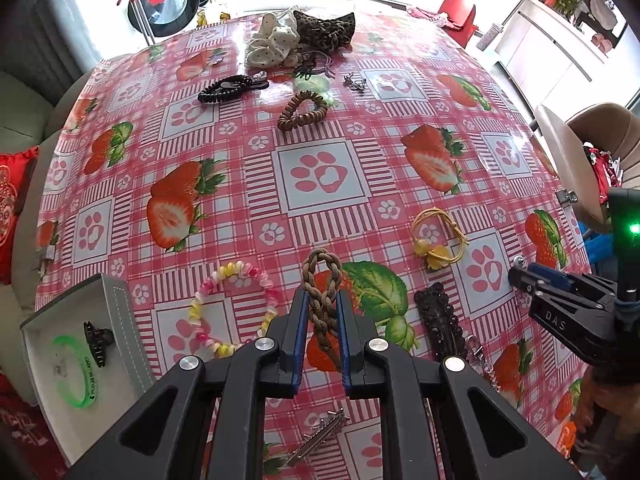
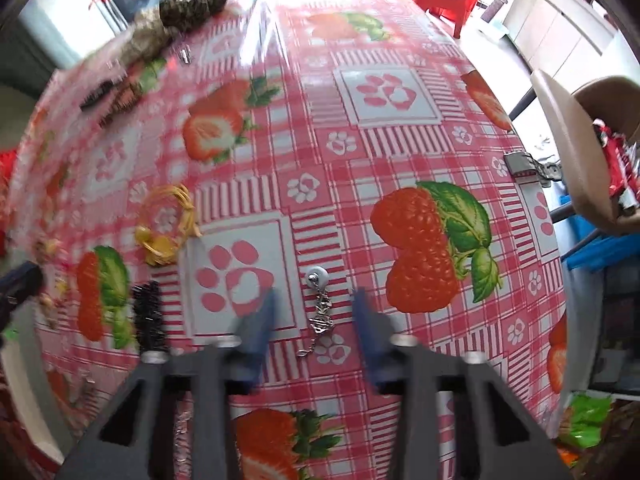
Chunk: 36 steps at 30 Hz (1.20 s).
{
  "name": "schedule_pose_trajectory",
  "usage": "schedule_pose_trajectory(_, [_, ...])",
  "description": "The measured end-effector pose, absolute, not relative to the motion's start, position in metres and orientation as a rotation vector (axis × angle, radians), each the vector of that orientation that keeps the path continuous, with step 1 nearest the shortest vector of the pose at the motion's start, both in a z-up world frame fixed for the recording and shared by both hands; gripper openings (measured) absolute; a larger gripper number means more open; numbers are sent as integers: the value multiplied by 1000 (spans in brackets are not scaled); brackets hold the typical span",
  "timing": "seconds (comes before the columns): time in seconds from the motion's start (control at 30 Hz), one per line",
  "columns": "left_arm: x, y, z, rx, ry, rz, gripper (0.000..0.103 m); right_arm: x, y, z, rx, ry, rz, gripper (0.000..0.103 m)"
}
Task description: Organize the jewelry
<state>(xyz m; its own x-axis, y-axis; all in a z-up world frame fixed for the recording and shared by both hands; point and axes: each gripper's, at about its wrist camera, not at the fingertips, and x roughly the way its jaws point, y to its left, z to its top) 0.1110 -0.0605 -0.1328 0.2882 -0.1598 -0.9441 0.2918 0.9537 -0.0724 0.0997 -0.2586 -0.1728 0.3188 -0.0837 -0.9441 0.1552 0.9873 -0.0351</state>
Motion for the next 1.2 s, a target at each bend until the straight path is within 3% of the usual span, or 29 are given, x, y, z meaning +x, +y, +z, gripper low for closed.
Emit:
schedule_pose_trajectory(0.03, [110, -59, -132, 121, 1243, -302, 21, 100, -257, -172, 51, 1226, -154, 10])
schedule_pose_trajectory(0.17, [107, -57, -131, 121, 1243, -304, 21, 98, -256, -170, 61, 1224, -137, 7])
schedule_pose_trajectory(0.27, [104, -51, -130, 116, 1242, -303, 21, 93, -267, -165, 192, 1217, -98, 7])
schedule_pose_trajectory(0.63, [98, -26, -120, 90, 1236, -274, 21, 83, -255, -127, 256, 1174, -13, 7])
schedule_pose_trajectory(1.2, [61, 93, -123, -16, 1268, -51, 21, 95, -95, -104, 174, 1182, 345, 7])
